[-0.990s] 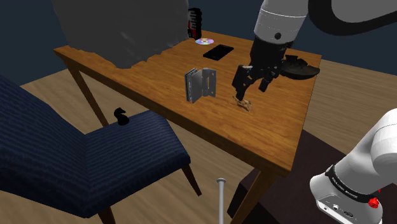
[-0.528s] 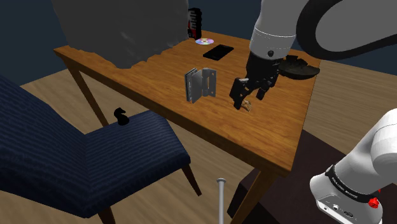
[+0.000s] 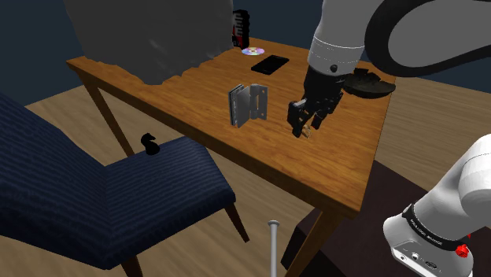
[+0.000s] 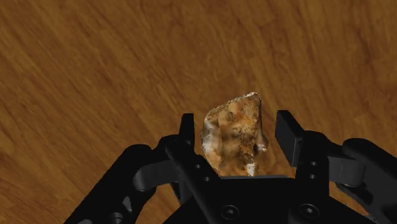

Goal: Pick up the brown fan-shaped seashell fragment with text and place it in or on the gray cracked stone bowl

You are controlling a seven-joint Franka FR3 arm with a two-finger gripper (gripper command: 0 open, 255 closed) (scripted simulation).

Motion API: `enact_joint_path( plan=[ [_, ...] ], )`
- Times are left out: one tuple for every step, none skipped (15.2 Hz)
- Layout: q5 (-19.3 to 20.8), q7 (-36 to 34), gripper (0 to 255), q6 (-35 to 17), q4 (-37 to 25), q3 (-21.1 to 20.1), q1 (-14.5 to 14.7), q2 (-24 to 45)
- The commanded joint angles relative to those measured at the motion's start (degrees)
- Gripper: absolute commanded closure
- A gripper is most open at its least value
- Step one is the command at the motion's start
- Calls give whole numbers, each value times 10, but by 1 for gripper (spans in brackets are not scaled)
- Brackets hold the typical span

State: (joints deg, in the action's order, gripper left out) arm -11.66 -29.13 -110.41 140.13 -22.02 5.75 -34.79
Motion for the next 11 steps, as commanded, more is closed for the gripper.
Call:
enact_joint_path(
  plan=[
    [0,0,255,0,0,0,0,0],
    [0,0,255,0,0,0,0,0],
    [0,0,255,0,0,0,0,0],
    [0,0,255,0,0,0,0,0],
    [0,0,255,0,0,0,0,0],
    [0,1,255,0,0,1,0,0],
    [1,1,255,-2,0,0,-1,2],
    [1,1,255,-1,0,1,-1,1],
    [0,0,255,0,0,0,0,0],
    [1,0,255,8,-7,1,-1,-1],
    [2,0,255,16,-14,3,-1,-2]
  ],
)
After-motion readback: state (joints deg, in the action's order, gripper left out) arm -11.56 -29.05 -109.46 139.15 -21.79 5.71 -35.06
